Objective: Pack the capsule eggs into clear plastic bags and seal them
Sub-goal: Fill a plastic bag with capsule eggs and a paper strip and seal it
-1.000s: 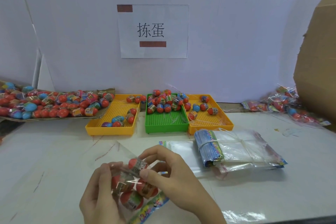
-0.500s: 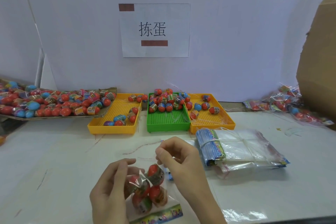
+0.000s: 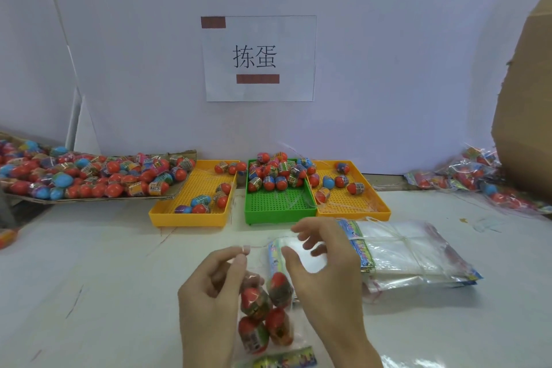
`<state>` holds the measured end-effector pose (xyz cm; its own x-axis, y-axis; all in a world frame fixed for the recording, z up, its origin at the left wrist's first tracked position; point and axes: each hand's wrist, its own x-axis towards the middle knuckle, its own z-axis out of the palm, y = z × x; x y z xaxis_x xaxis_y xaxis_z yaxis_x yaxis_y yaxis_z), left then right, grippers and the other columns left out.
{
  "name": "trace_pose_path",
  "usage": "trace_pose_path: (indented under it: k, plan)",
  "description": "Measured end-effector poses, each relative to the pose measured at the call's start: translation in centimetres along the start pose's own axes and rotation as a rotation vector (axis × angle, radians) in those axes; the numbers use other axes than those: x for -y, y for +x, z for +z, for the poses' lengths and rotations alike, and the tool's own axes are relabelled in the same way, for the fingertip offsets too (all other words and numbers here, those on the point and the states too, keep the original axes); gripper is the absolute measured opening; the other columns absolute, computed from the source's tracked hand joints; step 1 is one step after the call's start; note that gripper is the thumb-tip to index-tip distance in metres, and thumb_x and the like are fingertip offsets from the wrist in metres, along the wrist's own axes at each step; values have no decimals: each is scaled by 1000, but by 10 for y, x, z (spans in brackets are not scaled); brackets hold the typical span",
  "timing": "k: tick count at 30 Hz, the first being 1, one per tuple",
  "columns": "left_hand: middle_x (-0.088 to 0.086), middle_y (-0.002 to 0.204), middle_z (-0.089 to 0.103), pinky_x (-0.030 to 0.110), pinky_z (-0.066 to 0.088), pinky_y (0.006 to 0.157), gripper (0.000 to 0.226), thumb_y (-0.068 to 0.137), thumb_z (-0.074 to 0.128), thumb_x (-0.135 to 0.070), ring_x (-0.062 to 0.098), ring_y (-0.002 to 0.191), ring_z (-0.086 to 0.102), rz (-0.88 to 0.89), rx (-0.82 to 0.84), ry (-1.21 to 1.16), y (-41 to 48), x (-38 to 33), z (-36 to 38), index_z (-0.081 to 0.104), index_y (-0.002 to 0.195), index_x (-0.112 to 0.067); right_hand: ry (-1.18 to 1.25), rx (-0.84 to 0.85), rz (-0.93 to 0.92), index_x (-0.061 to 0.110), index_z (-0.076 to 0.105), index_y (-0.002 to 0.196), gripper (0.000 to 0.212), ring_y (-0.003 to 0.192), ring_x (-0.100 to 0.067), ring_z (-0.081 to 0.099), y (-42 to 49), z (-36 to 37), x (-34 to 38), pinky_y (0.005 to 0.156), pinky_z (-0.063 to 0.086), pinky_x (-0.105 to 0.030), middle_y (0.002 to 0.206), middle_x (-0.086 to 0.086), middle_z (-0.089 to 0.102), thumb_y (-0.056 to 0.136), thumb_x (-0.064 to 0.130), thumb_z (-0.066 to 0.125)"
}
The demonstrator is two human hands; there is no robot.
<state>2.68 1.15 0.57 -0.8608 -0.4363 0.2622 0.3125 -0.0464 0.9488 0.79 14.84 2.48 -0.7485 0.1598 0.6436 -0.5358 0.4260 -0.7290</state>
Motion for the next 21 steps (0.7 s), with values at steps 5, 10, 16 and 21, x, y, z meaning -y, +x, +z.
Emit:
trace_pose_path:
  k: [5, 10, 16, 21]
  plan:
    - [5, 66, 73, 15, 53, 61, 37, 93, 64, 2, 12, 61, 71, 124, 22, 75, -7, 2, 9, 75, 81, -31, -97, 71, -292, 31, 69, 85, 14, 93, -5, 57, -2, 5, 1, 81, 46, -33, 89, 23, 63, 83, 20, 76]
    - [-15, 78, 74, 9, 53, 63, 41, 91, 65, 4, 3, 74, 70, 179, -18, 173, -12, 2, 7, 74, 77, -33, -35, 199, -243, 32, 73, 90, 12, 94, -5, 60, -6, 10, -3, 81, 49, -36, 93, 22, 65, 84, 22, 77]
    - [-17, 79, 74, 10, 53, 64, 49, 93, 63, 6, 3, 74, 71, 193, -2, 221, -14, 4, 8, 76, 81, -40, 80, 185, -218, 30, 74, 93, 22, 93, -8, 64, -5, 12, -3, 78, 47, -16, 94, 19, 63, 83, 10, 76]
    - [-35, 80, 68, -1, 46, 65, 75, 93, 62, 5, -13, 81, 66, 255, 35, 309, -16, -3, 12, 64, 87, -69, 93, 202, -176, 31, 74, 92, 22, 86, -9, 64, -4, 12, -7, 74, 42, -10, 92, 17, 65, 83, 11, 76]
